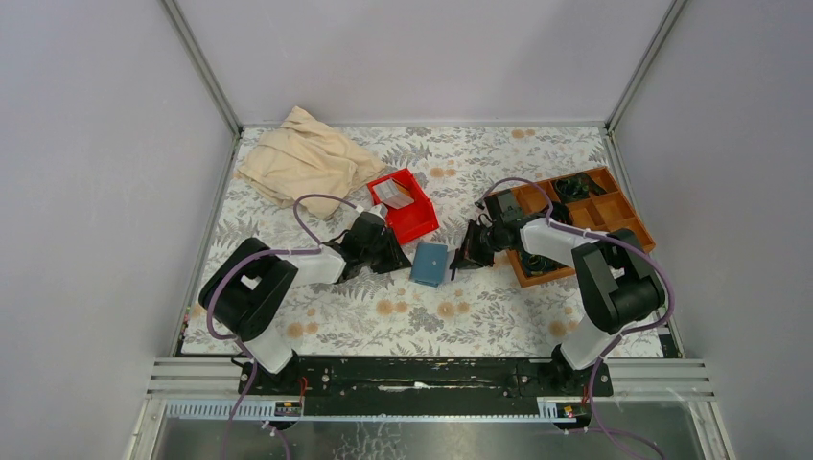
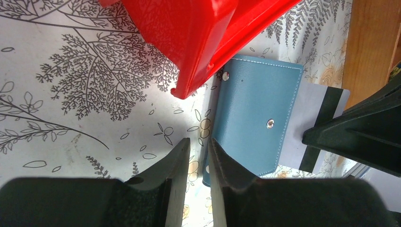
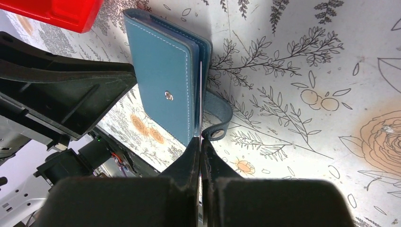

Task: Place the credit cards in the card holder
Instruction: Open the card holder at the center of the board.

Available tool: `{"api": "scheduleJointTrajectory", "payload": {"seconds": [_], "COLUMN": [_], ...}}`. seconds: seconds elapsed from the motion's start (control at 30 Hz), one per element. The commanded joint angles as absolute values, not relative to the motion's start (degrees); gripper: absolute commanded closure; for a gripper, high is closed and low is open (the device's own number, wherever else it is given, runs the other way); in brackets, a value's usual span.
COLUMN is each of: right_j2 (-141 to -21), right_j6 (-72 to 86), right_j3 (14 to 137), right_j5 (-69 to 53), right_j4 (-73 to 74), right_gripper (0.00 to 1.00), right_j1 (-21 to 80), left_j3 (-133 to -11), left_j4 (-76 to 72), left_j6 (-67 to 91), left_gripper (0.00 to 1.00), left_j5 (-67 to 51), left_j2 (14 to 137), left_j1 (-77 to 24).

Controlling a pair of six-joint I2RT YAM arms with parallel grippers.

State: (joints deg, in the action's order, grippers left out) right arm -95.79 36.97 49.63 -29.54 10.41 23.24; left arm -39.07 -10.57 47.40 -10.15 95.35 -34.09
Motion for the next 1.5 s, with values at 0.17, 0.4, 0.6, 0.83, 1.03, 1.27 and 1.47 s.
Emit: {"api": "scheduleJointTrajectory", "payload": {"seconds": [0.17, 0.4, 0.6, 0.83, 1.03, 1.27, 1.47], "right_j2": [-93.87, -94.63, -95.01, -95.00, -94.93, -94.97, -94.99], "right_j6": [37.57, 38.34, 38.07, 37.77, 36.71, 36.59, 36.47], "right_j3": [51.13, 50.55, 50.35, 49.72, 49.68, 49.22, 49.08], "right_j5": [-30.01, -30.65, -30.59, -30.27, -28.79, -28.83, -28.83], "right_j4": [9.32, 7.74, 7.42, 7.46, 8.92, 8.97, 8.57], "right_gripper": [1.00, 1.00, 1.00, 1.00, 1.00, 1.00, 1.00], "right_j1": [22.93, 22.85, 22.94, 22.91, 22.94, 22.94, 22.93], "left_j3": [-35.33, -35.34, -35.25, -35.23, -35.47, -35.76, -35.73], "left_j4": [0.52, 0.52, 0.56, 0.53, 0.79, 0.99, 1.05], "left_j6": [45.66, 45.62, 45.62, 45.44, 45.27, 45.17, 45.09], "left_gripper": [0.71, 0.71, 0.71, 0.71, 0.71, 0.71, 0.71], "left_j5": [-7.96, -8.15, -8.35, -8.39, -8.43, -8.48, -8.47], "left_j2": [99.93, 100.07, 99.97, 100.05, 100.07, 100.11, 100.07], "left_j1": [-34.63, -34.59, -34.64, -34.66, -34.69, -34.64, -34.69]}}
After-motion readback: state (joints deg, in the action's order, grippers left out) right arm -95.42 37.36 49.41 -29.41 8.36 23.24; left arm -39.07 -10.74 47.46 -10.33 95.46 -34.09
